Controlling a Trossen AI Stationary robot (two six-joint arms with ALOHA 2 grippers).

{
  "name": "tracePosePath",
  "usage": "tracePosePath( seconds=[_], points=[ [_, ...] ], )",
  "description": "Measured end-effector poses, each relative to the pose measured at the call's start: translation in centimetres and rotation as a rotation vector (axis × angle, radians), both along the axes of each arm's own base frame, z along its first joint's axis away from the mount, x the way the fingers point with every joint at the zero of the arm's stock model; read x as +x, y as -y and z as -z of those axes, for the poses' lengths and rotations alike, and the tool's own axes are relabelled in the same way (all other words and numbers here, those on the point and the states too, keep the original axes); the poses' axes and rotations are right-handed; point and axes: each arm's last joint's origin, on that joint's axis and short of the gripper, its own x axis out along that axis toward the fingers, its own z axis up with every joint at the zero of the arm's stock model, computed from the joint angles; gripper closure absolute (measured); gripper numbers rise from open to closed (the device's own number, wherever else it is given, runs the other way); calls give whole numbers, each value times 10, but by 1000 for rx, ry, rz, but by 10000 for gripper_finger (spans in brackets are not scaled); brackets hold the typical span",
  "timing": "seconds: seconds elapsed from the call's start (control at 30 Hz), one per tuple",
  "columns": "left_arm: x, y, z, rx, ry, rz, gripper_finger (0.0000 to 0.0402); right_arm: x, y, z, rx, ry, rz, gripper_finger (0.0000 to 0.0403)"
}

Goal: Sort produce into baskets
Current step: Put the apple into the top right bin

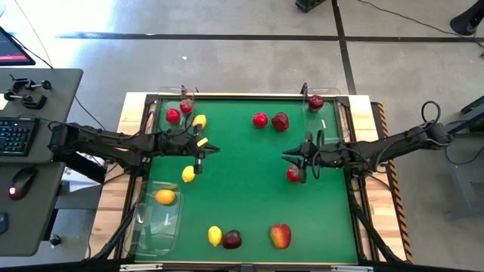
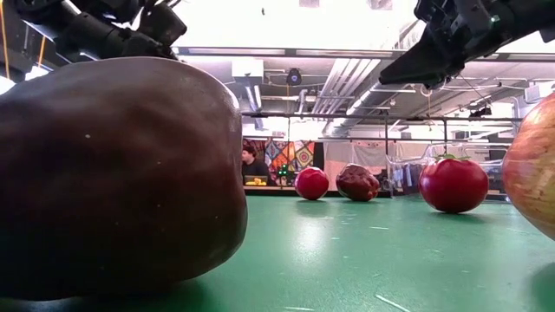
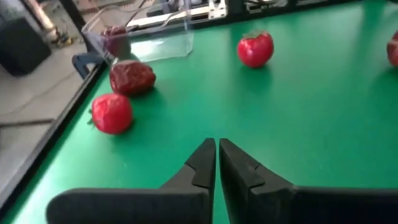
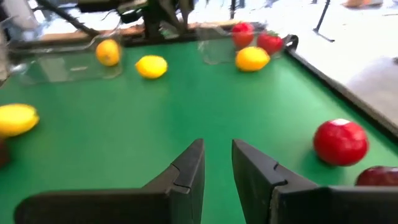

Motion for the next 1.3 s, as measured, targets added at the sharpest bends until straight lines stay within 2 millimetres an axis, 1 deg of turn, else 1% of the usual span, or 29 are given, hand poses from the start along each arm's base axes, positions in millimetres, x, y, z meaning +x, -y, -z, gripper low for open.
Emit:
tracePosePath(
  seconds=[0.13, 0.3, 0.5, 0.67, 0.77, 0.9, 1.1, 1.3],
  points=[
    [0, -3, 1, -29, 1, -34, 390, 5, 5, -1, -7, 37, 64, 332],
    [1, -3, -1, 29, 6, -9, 398, 20, 16, 6, -45, 46, 117, 332],
    [6, -5, -14, 70, 36, 1, 401, 39, 32, 13, -142, 74, 160, 332],
    [7, -8, -19, 96, 59, -2, 401, 51, 46, 0, -138, 98, 221, 332],
    [7, -7, -20, 82, 64, 10, 401, 57, 51, -4, -140, 87, 243, 331],
    [7, -7, -20, 77, 67, 23, 401, 64, 54, 3, -148, 35, 260, 331],
    [7, -7, -20, 76, 67, 23, 401, 69, 61, 18, -212, -46, 375, 331],
    [7, -7, -20, 77, 67, 23, 401, 68, 68, 20, -281, -80, 475, 331]
  ],
)
